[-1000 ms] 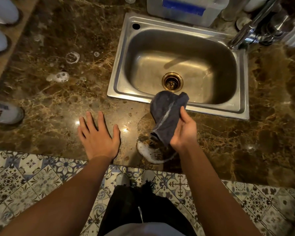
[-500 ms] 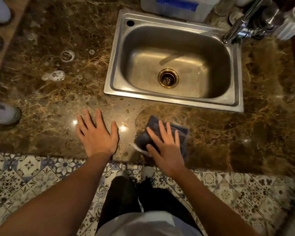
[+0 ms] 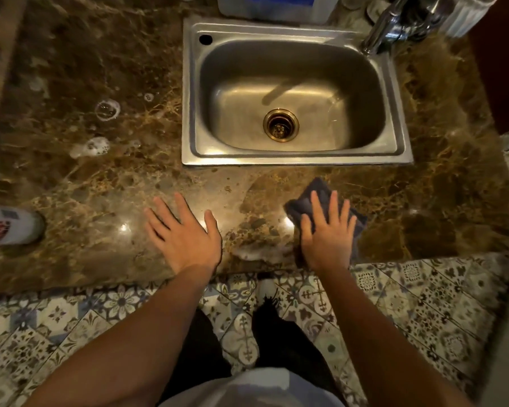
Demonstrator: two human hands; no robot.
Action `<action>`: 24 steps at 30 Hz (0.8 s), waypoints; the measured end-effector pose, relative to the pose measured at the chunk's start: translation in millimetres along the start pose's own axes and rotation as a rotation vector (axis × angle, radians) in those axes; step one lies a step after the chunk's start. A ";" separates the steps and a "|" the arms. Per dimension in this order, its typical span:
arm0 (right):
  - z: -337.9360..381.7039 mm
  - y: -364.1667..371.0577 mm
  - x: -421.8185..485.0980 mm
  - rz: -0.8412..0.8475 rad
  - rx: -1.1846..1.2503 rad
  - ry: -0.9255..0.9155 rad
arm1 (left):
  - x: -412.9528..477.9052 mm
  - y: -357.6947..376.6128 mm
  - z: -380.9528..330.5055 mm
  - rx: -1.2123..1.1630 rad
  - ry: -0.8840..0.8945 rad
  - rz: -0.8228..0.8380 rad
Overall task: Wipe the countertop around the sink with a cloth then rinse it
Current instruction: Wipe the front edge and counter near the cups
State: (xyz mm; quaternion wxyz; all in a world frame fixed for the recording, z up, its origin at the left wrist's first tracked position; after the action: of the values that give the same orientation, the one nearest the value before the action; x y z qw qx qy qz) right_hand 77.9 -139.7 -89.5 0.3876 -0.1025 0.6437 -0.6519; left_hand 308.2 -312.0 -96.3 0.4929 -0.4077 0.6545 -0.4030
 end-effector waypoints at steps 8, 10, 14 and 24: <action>130.2 38.8 -51.2 -0.062 0.282 0.389 | 14.9 -26.9 22.0 -0.055 0.191 0.079; 192.6 49.6 -62.2 0.008 0.312 0.327 | 30.0 -39.8 42.8 0.020 0.343 0.067; 239.1 49.9 -59.6 0.140 0.515 0.191 | 57.6 -62.3 84.4 0.083 0.423 0.012; 221.5 53.8 -34.2 -0.092 0.028 -0.099 | 60.7 -45.9 100.0 0.121 0.405 -0.001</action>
State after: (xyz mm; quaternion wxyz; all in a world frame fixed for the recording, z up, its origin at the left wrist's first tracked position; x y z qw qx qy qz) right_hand 261.4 -279.2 -93.1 0.3901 -0.1587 0.6090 -0.6721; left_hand 400.9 -396.9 -91.8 0.3746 -0.2883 0.7144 -0.5159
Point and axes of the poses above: each hand's wrist, its own x-axis towards the middle knuckle, its own y-axis out of the palm, z = x × y, the point moved 6 cm from there along x, towards the middle knuckle, and after that the axes turned 9 degrees about z, right-handed, at the moved point
